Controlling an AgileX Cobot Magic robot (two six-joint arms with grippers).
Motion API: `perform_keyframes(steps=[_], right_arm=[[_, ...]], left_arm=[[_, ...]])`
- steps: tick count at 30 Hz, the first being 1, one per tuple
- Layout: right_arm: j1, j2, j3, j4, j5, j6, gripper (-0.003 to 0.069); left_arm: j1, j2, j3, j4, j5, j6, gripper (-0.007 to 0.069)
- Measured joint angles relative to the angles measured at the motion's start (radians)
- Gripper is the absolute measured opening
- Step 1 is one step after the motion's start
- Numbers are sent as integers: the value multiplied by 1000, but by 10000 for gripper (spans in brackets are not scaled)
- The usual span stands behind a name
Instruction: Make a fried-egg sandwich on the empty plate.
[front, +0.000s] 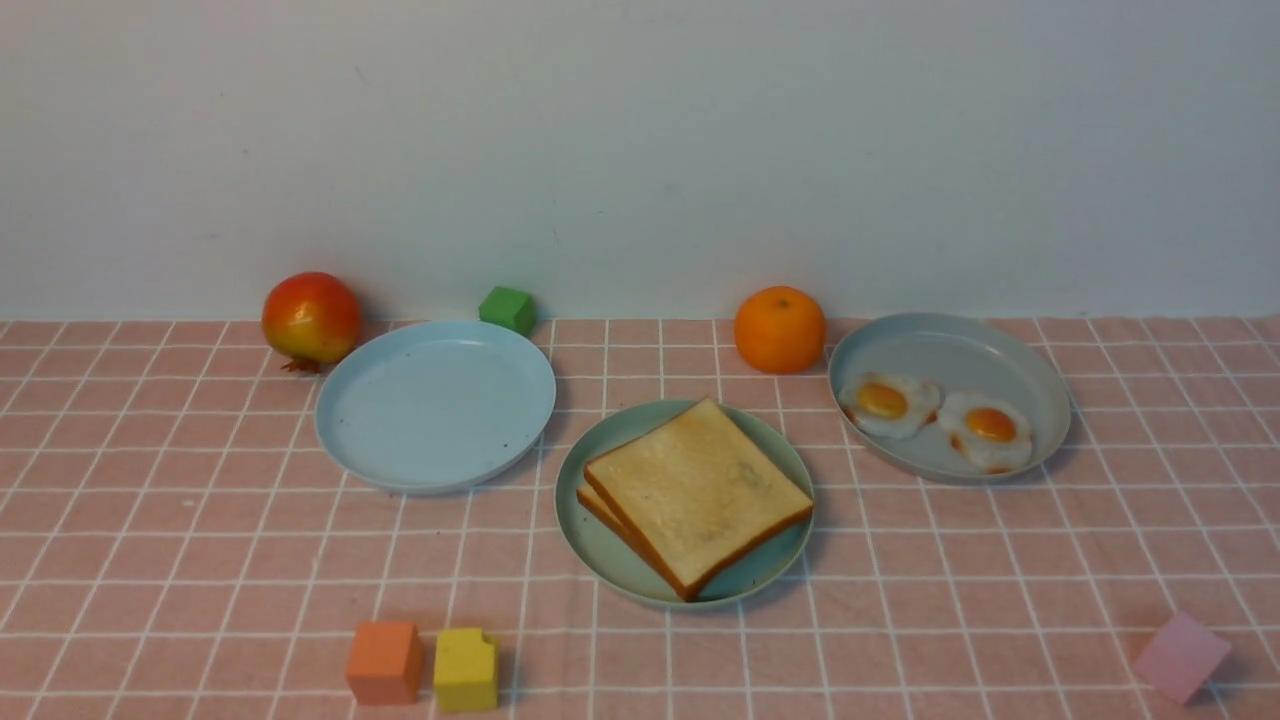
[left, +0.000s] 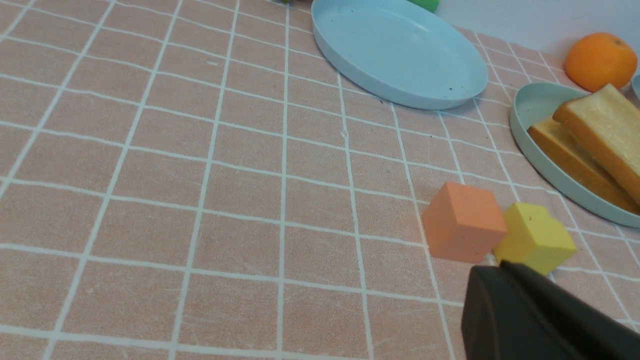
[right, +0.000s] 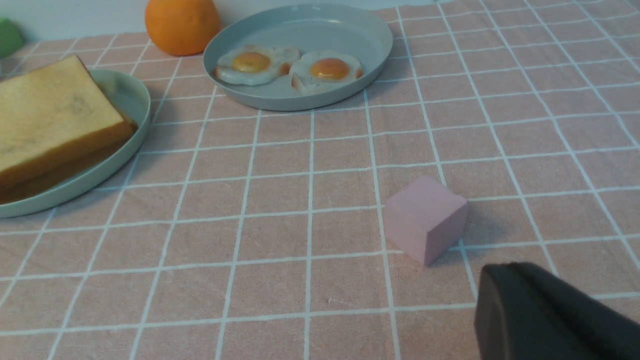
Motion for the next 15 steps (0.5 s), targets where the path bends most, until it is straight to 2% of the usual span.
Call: perform_keyframes(steps=[15], right_arm=[[0, 0, 0, 0, 0, 0, 25]], left_arm=[[0, 0, -1, -2, 0, 0, 13]])
